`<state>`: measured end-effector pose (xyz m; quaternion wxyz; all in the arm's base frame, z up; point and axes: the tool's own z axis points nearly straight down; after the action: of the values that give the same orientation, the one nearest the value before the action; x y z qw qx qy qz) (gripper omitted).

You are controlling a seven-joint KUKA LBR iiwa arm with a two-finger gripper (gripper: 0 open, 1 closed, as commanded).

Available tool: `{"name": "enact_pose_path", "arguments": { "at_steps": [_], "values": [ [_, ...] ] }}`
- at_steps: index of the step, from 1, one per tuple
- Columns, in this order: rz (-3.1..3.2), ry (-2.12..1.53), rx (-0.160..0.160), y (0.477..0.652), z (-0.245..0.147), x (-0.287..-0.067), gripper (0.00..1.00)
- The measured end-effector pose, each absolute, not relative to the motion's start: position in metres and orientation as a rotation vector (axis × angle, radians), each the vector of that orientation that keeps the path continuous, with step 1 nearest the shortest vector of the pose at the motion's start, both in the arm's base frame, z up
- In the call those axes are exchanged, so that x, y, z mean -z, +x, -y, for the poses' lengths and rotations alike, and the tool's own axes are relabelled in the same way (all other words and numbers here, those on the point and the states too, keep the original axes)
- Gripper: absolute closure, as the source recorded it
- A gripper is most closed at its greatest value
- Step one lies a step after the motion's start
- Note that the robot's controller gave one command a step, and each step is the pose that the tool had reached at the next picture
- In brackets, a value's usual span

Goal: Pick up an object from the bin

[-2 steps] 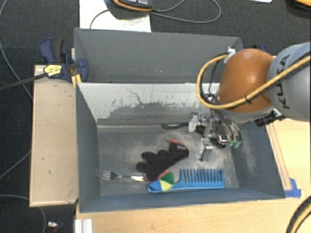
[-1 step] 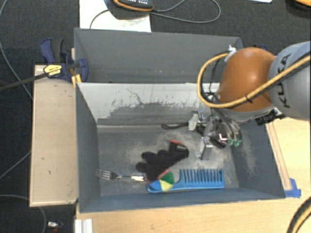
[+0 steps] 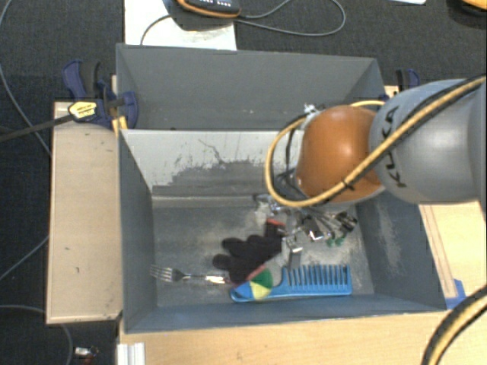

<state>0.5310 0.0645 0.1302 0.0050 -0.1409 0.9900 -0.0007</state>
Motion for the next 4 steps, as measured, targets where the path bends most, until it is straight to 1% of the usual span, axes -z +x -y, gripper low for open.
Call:
{"name": "enact_pose_path", "arguments": {
  "at_steps": [1,2,3,4],
  "values": [
    [-3.096,-0.512,0.000,0.519,-0.076,-0.097,0.00],
    [-3.140,-0.093,-0.002,0.521,-0.085,-0.085,0.00],
    [-3.130,-0.244,0.000,0.518,-0.084,-0.078,0.00],
    [-3.132,0.102,-0.002,0.499,-0.041,-0.072,1.00]
  ]
}}
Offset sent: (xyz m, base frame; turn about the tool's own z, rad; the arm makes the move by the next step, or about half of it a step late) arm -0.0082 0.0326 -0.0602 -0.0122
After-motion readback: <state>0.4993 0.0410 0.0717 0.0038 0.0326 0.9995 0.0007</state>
